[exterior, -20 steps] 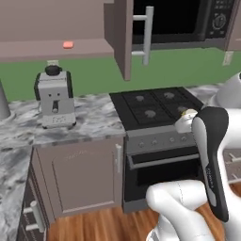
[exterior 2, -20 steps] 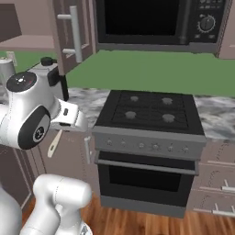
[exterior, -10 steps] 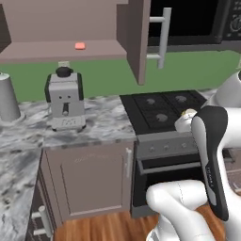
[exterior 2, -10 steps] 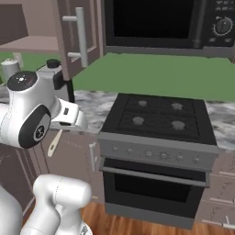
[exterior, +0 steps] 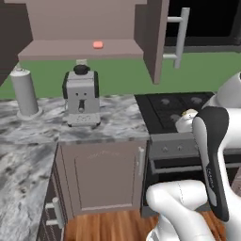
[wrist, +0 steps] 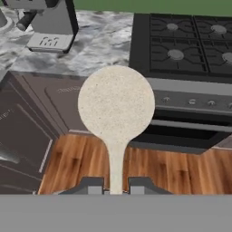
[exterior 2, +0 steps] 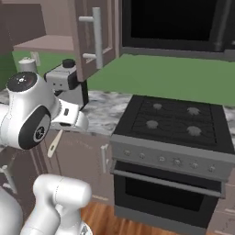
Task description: Pick up the dish brush and bar soap from the sink, and place them back in the cabinet, and close the cabinet doors.
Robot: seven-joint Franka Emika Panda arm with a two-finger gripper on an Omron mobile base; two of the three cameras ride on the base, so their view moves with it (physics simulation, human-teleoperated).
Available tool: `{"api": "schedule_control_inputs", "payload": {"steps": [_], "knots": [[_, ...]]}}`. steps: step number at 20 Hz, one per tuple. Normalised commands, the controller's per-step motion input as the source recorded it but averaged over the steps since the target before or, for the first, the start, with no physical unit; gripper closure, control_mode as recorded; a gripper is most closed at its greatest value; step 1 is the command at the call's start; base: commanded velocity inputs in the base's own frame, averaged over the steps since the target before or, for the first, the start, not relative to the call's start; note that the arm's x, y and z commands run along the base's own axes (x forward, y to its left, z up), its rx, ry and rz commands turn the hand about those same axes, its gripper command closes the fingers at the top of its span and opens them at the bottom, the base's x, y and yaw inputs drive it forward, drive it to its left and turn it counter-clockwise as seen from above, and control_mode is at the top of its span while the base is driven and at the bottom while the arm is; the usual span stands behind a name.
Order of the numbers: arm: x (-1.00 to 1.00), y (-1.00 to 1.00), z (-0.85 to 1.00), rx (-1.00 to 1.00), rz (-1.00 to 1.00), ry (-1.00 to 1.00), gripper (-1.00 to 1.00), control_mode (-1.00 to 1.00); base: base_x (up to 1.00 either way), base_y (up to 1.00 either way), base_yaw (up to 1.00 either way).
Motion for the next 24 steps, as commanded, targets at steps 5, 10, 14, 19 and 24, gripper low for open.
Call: {"api": "schedule_control_inputs", "payload": {"steps": [5,10,14,19,24], "knots": [[0.0,0.0,0.0,0.0,0.0,0.0,1.0,1.0,0.23,0.86,0.36],[0.0,0.0,0.0,0.0,0.0,0.0,1.0,1.0,0.32,0.73,0.34],[0.0,0.0,0.0,0.0,0.0,0.0,1.0,1.0,0.42,0.6,0.22],[0.0,0.0,0.0,0.0,0.0,0.0,1.0,1.0,0.57,0.24,0.0],[0.0,0.0,0.0,0.0,0.0,0.0,1.0,1.0,0.76,0.28,-0.02]]}}
